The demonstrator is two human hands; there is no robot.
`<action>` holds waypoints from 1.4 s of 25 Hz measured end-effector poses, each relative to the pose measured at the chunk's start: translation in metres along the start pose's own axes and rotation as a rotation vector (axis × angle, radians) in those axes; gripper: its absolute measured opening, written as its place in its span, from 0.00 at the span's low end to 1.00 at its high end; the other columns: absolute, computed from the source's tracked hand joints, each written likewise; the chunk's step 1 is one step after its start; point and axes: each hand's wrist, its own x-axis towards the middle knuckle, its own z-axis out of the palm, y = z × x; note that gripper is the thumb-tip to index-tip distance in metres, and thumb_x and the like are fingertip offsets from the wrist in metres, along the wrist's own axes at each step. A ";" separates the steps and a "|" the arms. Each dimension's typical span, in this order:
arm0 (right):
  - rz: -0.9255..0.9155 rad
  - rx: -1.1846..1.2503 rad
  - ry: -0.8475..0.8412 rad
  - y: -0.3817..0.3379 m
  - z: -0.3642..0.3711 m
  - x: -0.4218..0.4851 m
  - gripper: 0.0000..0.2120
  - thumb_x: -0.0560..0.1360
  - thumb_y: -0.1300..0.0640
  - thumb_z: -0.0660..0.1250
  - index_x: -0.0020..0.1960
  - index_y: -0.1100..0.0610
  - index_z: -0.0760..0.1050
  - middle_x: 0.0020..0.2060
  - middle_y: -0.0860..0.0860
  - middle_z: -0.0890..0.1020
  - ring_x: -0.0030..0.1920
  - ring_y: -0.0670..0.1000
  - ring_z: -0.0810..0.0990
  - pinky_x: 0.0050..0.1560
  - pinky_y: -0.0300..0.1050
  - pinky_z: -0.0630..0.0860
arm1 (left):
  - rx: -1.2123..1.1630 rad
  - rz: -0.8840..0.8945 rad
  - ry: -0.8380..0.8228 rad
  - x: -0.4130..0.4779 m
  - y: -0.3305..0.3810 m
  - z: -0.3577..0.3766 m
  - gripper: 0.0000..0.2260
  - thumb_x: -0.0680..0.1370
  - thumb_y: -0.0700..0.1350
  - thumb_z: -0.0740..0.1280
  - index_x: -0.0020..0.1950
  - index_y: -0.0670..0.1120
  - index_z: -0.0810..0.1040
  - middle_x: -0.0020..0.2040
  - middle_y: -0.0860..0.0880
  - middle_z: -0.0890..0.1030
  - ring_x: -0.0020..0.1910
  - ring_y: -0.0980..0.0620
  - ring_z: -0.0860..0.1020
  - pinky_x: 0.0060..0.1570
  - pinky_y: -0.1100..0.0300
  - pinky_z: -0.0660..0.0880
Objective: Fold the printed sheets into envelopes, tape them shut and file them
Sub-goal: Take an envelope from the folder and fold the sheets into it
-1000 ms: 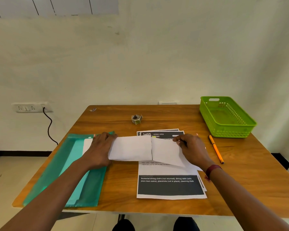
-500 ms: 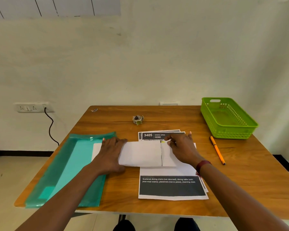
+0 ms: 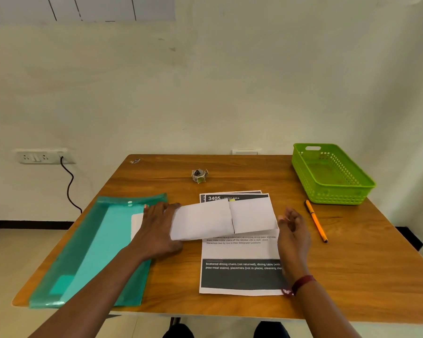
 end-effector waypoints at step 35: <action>-0.077 0.230 -0.368 0.009 0.000 -0.013 0.23 0.78 0.39 0.57 0.59 0.54 0.76 0.50 0.42 0.83 0.48 0.40 0.81 0.40 0.31 0.76 | 0.073 0.164 0.032 0.027 0.071 0.016 0.48 0.63 0.65 0.73 0.77 0.51 0.56 0.68 0.46 0.62 0.68 0.46 0.58 0.73 0.39 0.54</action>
